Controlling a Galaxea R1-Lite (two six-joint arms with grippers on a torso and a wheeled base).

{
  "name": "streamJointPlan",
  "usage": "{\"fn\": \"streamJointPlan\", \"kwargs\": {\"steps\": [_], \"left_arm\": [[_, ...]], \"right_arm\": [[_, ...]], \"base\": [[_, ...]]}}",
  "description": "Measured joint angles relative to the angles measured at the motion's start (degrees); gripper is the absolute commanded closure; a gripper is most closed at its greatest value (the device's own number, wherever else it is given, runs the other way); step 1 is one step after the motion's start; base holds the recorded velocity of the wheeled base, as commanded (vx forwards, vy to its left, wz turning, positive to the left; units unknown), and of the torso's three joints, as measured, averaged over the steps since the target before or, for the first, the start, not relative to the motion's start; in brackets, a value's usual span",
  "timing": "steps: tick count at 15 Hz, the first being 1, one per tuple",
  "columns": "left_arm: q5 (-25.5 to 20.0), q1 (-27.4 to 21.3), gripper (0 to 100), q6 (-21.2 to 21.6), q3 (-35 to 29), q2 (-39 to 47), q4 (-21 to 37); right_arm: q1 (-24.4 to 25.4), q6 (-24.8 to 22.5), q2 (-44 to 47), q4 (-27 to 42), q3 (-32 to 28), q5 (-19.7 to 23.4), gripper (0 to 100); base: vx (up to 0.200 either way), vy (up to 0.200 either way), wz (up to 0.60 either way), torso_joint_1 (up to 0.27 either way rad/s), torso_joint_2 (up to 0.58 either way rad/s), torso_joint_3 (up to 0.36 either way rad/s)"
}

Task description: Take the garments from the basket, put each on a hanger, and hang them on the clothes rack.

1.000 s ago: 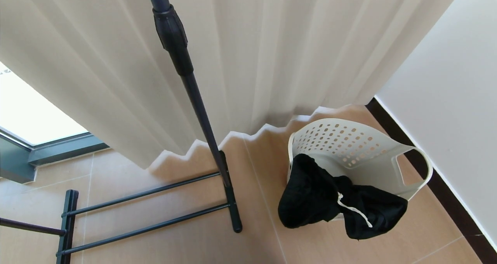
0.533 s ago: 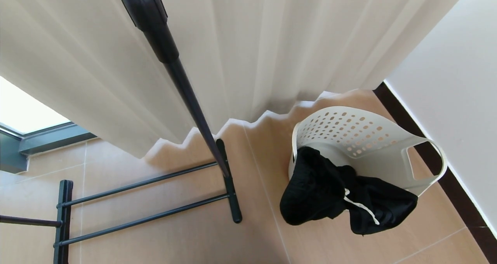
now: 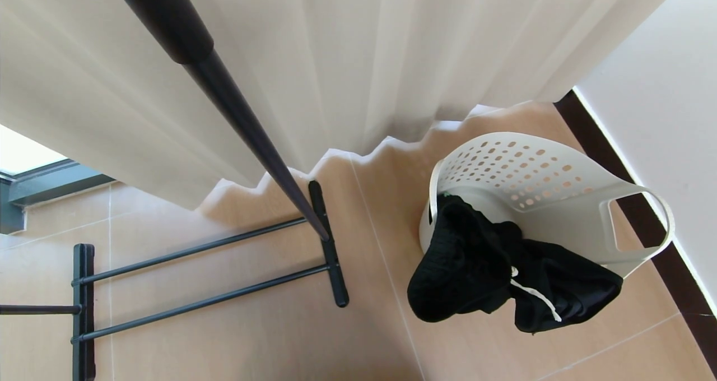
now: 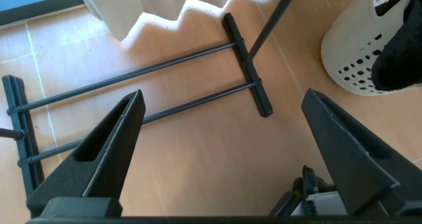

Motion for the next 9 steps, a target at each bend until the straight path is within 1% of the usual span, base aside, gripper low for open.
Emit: {"fn": "streamJointPlan", "kwargs": {"steps": [2, 4, 6, 8, 9], "left_arm": [[0.0, 0.0, 0, 0.0, 0.0, 0.0, 0.0], [0.0, 0.0, 0, 0.0, 0.0, 0.0, 0.0], [0.0, 0.0, 0, 0.0, 0.0, 0.0, 0.0], [0.1, 0.0, 0, 0.0, 0.0, -0.1, 0.0], [0.1, 0.0, 0, 0.0, 0.0, -0.1, 0.0]], "right_arm": [[0.0, 0.0, 0.0, 0.0, 0.0, -0.1, 0], [0.0, -0.8, 0.0, -0.2, 0.0, -0.2, 0], [0.0, -6.8, 0.5, 1.4, 0.0, -0.4, 0], [0.0, -8.2, 3.6, 2.0, 0.0, -0.1, 0], [0.1, -8.9, 6.8, 2.0, 0.0, 0.6, 0]], "base": [[0.0, 0.0, 0.0, 0.002, 0.0, -0.073], [0.0, 0.0, 0.0, 0.0, 0.0, 0.0], [0.0, 0.0, 0.0, 0.0, 0.0, 0.0], [0.0, 0.0, 0.0, 0.0, 0.0, 0.0], [0.0, 0.0, 0.0, 0.0, 0.0, 0.0]]}}
